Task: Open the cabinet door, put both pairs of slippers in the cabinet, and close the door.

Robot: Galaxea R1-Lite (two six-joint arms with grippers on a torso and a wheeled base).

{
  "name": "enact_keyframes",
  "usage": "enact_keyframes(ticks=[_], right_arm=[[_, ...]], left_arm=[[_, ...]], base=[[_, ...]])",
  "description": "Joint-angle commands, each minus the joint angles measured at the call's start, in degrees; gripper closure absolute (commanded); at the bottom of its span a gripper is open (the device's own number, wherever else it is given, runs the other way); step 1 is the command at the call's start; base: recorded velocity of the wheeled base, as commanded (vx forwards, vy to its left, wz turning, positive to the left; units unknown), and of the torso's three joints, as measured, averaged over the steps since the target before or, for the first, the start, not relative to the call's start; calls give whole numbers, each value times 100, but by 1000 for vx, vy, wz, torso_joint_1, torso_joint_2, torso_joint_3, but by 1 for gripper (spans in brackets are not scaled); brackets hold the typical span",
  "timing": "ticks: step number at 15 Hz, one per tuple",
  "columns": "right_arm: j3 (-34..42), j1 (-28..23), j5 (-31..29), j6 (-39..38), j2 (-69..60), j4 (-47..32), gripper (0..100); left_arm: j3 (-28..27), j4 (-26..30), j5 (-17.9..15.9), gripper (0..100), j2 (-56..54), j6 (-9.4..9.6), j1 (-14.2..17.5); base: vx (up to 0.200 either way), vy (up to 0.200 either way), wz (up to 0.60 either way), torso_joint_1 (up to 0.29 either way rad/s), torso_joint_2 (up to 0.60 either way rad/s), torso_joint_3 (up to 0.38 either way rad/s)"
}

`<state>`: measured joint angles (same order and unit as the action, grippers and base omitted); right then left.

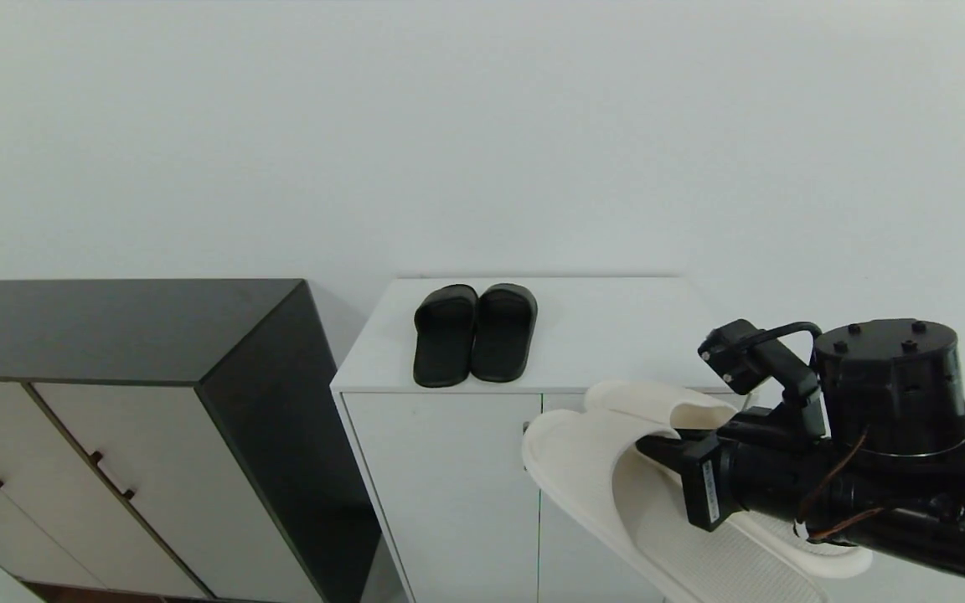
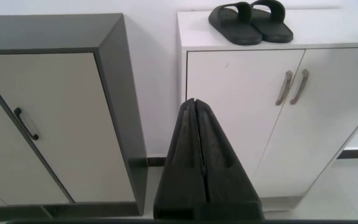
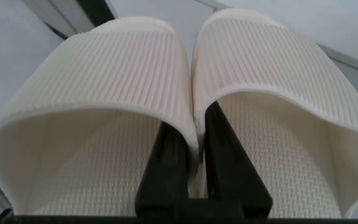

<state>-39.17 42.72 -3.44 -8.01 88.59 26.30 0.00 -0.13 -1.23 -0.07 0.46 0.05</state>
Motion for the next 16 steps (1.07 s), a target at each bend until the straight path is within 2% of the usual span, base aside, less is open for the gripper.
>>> enact_keyframes(ticks=[1, 2, 5, 10, 16], right_arm=[[32, 9, 19, 1, -43, 7, 100], [50, 9, 36, 1, -43, 7, 100], [138, 9, 36, 19, -79, -2, 100], [454, 9, 80, 238, -140, 95, 100], [489, 0, 89, 274, -140, 95, 100]], left_arm=[[0, -4, 0, 100, 7, -2, 4], [0, -4, 0, 100, 7, 6, 4], [0, -4, 0, 100, 7, -2, 4], [0, -4, 0, 100, 7, -2, 4], [0, -4, 9, 100, 7, -2, 4]], base=[[0, 0, 0, 0, 0, 0], [0, 0, 0, 0, 0, 0], [0, -200, 0, -6, 1, 2], [0, 0, 0, 0, 0, 0], [0, 0, 0, 0, 0, 0]])
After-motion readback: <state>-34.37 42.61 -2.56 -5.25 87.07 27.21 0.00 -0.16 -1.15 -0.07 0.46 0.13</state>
